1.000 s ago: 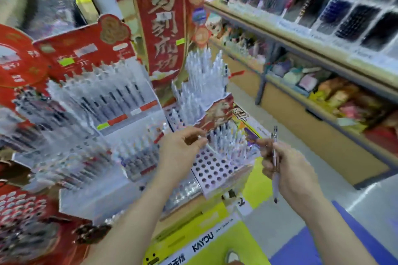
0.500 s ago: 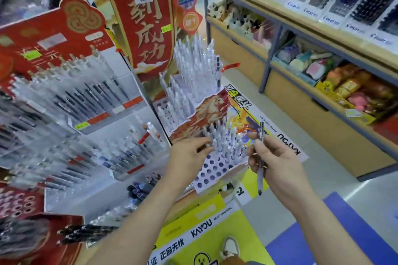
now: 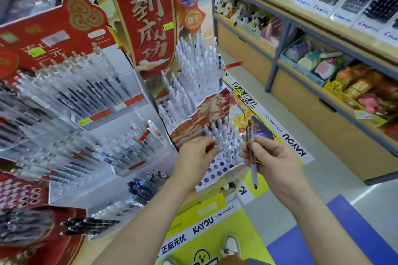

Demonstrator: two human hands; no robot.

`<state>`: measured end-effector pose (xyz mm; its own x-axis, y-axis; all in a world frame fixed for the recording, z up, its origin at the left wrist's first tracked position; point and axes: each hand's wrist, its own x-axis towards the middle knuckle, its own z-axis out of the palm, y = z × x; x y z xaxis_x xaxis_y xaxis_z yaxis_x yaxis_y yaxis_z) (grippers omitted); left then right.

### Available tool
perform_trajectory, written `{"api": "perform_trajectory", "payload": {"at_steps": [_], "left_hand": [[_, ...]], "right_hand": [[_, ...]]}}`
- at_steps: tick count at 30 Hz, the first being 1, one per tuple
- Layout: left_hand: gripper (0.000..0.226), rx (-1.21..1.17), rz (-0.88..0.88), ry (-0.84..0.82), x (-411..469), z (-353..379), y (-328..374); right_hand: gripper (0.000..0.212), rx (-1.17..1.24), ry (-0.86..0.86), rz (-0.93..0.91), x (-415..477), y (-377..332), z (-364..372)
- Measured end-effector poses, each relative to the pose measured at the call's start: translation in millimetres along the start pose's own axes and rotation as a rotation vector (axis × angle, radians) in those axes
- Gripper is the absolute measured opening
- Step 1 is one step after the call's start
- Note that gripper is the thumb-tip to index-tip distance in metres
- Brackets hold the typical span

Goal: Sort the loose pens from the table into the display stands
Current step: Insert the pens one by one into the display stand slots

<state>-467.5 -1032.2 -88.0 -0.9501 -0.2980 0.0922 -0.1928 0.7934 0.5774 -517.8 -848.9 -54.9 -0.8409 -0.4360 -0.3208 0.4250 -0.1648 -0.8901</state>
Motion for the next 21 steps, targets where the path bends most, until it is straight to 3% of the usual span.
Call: {"api": "perform_trajectory", "payload": {"at_steps": [5,9,12,15,18,21], "left_hand": [[0.014,0.04,0.003,-0.073,1,-1,4],[0.022,-0.025,-0.112,-0.085,-5,-16,7],[0.017,-0.358,-0.274,0.028,-19,-40,23],[0.021,-0.885,-0.38,0.038,-37,-69,42],[0.019,-0.915,-0.38,0.068,-53,-88,42],[0.004,-0.903,-0.39,0.12,-67,-103,32]], "right_hand": [[0.022,0.055,-0.047,0.036,-3,-2,8],[0.019,0.077,-0.095,0.041,-6,-5,15],[0.016,0.102,-0.144,0.039,-7,-3,22],[0.052,0.046,-0.198,0.015,-6,5,33],[0.059,-0.057,-0.232,-0.015,-7,16,50],[0.04,-0.104,-0.279,-0.019,-12,23,73]]}}
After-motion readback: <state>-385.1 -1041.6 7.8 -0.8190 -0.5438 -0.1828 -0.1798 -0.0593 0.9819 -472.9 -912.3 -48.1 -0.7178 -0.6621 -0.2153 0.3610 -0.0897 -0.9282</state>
